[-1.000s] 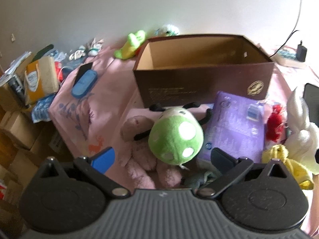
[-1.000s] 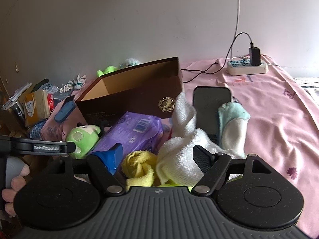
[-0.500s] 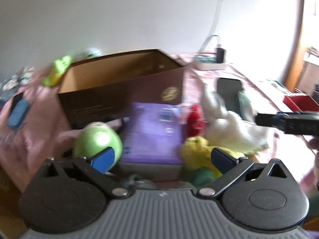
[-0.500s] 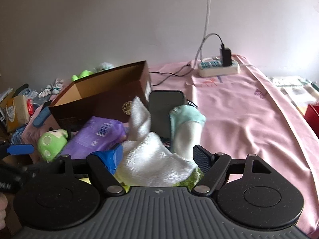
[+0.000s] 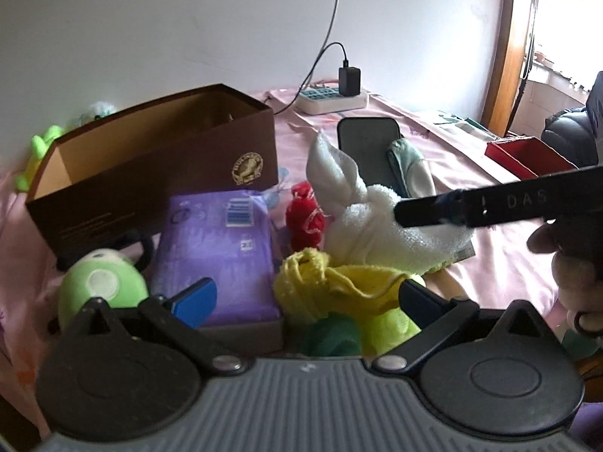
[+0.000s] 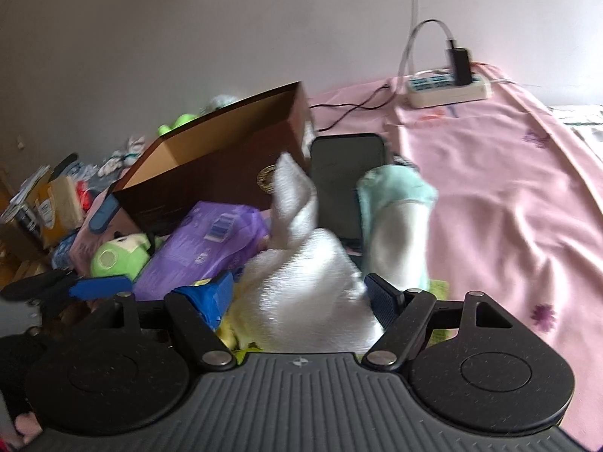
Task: Organize soft objects
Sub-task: 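Grasp the yellow cloth with the left tool while the right tool grasps the white towel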
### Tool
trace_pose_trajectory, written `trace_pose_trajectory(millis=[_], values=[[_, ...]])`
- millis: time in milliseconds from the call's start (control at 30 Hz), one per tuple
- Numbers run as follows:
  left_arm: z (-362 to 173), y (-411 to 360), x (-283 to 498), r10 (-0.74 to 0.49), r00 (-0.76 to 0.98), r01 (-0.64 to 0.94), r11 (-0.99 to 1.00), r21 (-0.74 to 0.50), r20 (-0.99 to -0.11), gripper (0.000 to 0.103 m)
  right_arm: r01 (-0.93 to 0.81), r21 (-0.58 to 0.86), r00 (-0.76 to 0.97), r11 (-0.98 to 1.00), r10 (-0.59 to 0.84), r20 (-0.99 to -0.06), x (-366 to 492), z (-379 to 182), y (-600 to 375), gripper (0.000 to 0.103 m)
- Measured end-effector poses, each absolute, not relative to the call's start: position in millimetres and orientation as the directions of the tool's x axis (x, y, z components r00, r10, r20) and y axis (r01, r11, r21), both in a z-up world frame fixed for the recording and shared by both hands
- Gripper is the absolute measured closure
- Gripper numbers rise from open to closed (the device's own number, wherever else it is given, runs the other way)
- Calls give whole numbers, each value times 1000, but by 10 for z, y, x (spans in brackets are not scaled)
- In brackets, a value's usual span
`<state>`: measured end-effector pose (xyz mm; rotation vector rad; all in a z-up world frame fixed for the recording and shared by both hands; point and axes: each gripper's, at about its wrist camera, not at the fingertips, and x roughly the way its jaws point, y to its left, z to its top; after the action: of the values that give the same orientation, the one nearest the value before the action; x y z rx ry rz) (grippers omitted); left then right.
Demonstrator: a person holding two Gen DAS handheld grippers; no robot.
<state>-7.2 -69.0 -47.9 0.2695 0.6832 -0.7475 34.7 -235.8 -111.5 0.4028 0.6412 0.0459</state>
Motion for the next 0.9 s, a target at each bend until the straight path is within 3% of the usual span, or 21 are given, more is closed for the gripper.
trace_pose_trajectory(millis=[300,433,567,667,767,900], values=[[-634,-875,77,-531,520,732,681,28,-669,4,66,392,764,918,206,-611,615,-1261,-2409,41],[-653,-906,93,-557,485,760,650,10,-674,29,41,399,753,916,234,-615,690,-1289,-2372,45],[-744,-968,99,-547,480,773,634,35,-686,32,46,410,740,911,244,-626,724,-1349,-2387,66],[-767,-981,98,-542,480,773,633,39,-690,60,50,418,750,907,242,-615,697,-1355,-2415,73],[-759,-967,74,-538,496,767,639,54,-681,70,47,422,760,905,242,-603,666,-1343,-2419,76],[-702,-945,61,-531,523,747,662,59,-667,75,21,427,794,904,244,-556,577,-1250,-2414,78]])
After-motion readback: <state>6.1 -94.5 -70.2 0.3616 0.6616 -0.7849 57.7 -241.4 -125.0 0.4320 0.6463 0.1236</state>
